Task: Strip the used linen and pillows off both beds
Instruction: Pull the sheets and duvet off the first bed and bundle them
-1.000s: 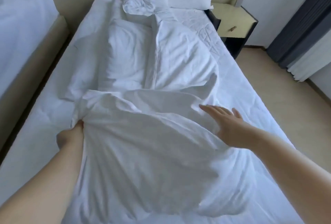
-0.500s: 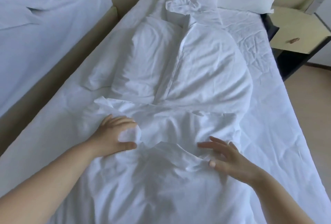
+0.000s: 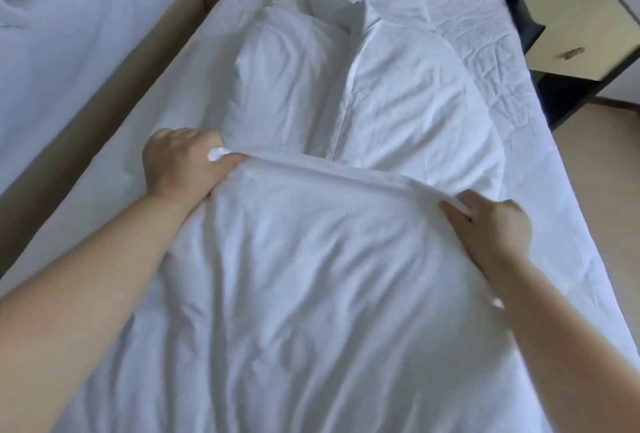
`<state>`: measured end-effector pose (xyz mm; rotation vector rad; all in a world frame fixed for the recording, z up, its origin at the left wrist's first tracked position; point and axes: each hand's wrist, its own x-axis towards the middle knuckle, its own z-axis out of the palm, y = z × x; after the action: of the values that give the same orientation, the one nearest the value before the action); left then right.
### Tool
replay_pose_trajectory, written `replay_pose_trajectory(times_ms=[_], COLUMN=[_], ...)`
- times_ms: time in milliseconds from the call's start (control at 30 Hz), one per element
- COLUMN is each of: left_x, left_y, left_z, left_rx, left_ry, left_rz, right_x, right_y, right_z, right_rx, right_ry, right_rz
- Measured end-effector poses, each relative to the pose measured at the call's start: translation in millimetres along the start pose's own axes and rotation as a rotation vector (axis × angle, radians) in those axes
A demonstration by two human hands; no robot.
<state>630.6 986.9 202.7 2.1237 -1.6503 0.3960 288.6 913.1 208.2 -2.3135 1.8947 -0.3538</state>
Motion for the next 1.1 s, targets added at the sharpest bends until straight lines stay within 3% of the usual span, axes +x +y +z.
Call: replay_pose_trajectory(times_ms=[67, 167, 233, 367, 433, 500, 600, 733, 833, 933, 1000, 1100], left_x=[-7.6, -42.2, -64.9, -90.0, -111.3, -134.9, -174.7, -208.3, -191.8, -161.7, -150.9, -152.1], left_y=[-0.2, 0.2, -3.8, -22.0, -41.3, -57.9, -73.0, -58.9, -31.1, -33.6, -55.7, -79.2], left_z=[31.8, 65.9, 64.7, 20.5, -0.7, -13.2, -33.7, -46.0, -50.0, -65.8, -76.6, -60.9], left_rx=[0.071, 0.010, -0.080, -0.198, -0.276, -0.507, -0.722, -0.781, -0.670, -0.536, -0.459, -0.312], left_ry=[-0.145, -0.378, -0.398, -0.331, -0.395, -0.496, -0.569, -0.555, -0.435, -0.177, -0.056, -0.193], left_rz=[-0.009, -0.098, -0.140, -0.322, -0.559, -0.856, -1.064, -1.200, -1.126, -1.056, -1.004, -0.953], right_x=[2.3, -4.8, -12.1, -23.2, -29.0, -42.7, -78.4, -140.9, -162.8, -146.8, -131.3, -117.0], right_y=[-4.0, 2.2, 9.6, 17.4, 16.6, 19.0, 29.5, 48.8, 40.5, 37.8, 42.6, 55.6], right_z=[35.8, 77.5, 92.1, 96.0, 87.5, 70.6, 44.6, 36.4, 36.2, 6.2, -12.0, 2.4], right_rx=[-0.172, -0.304, -0.341, -0.269, -0.077, 0.190, 0.354, 0.868, 0.854, 0.653, 0.609, 0.434], right_ry=[-0.013, -0.195, -0.291, -0.237, -0.150, -0.049, 0.066, -0.244, -0.280, 0.054, 0.162, 0.092], right_rz=[-0.077, -0.091, -0.001, 0.112, 0.229, 0.398, 0.504, 0.668, 0.696, 0.575, 0.549, 0.614])
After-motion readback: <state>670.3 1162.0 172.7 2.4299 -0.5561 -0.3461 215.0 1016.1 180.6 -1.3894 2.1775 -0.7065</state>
